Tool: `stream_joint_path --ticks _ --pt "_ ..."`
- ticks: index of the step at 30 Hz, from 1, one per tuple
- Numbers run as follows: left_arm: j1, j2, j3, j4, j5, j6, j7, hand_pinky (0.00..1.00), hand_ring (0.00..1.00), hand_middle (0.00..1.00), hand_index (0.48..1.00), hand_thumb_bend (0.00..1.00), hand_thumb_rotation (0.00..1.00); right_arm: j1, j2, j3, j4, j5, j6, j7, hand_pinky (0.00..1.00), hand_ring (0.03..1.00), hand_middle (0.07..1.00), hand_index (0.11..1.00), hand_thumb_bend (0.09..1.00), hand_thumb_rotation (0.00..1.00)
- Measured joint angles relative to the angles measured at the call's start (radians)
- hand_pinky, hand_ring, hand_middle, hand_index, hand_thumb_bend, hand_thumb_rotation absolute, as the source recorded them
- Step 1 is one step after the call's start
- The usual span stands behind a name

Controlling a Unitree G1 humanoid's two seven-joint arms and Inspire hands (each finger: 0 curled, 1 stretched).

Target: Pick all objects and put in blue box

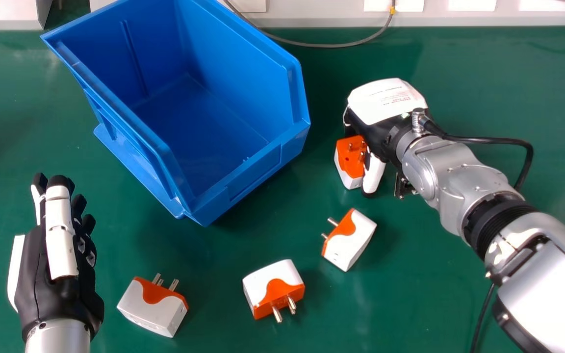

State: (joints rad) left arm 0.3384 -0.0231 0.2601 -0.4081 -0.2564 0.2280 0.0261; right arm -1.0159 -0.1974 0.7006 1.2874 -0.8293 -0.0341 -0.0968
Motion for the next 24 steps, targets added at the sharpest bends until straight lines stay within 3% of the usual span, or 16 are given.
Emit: stream_joint_path --ticks 5,12,22,24 --pt "-0.018 0.0 0.001 0.011 0.002 0.0 0.002 1.0 1.0 1.0 1.0 0.28 0.98 0.001 -0.003 -0.016 0.0 0.003 0.0 -0.005 0.2 0.257 0.474 0.505 0.522 0.0" --pt "-0.054 0.002 0.006 0.054 0.002 0.0 0.002 1.0 1.0 1.0 1.0 0.28 0.98 0.001 -0.039 -0.055 -0.033 0.028 -0.018 0.003 0.2 0.323 0.485 0.497 0.52 0.0" --pt "-0.136 0.023 0.034 0.143 0.011 -0.001 0.002 1.0 1.0 1.0 1.0 0.27 0.98 0.043 -0.177 -0.12 -0.27 0.044 -0.071 0.022 0.12 0.373 0.485 0.491 0.518 0.0" --pt "-0.151 0.029 0.04 0.16 0.011 -0.002 0.002 1.0 1.0 1.0 1.0 0.27 0.98 0.072 -0.212 -0.139 -0.345 0.045 -0.092 0.014 0.11 0.321 0.479 0.488 0.518 0.0"
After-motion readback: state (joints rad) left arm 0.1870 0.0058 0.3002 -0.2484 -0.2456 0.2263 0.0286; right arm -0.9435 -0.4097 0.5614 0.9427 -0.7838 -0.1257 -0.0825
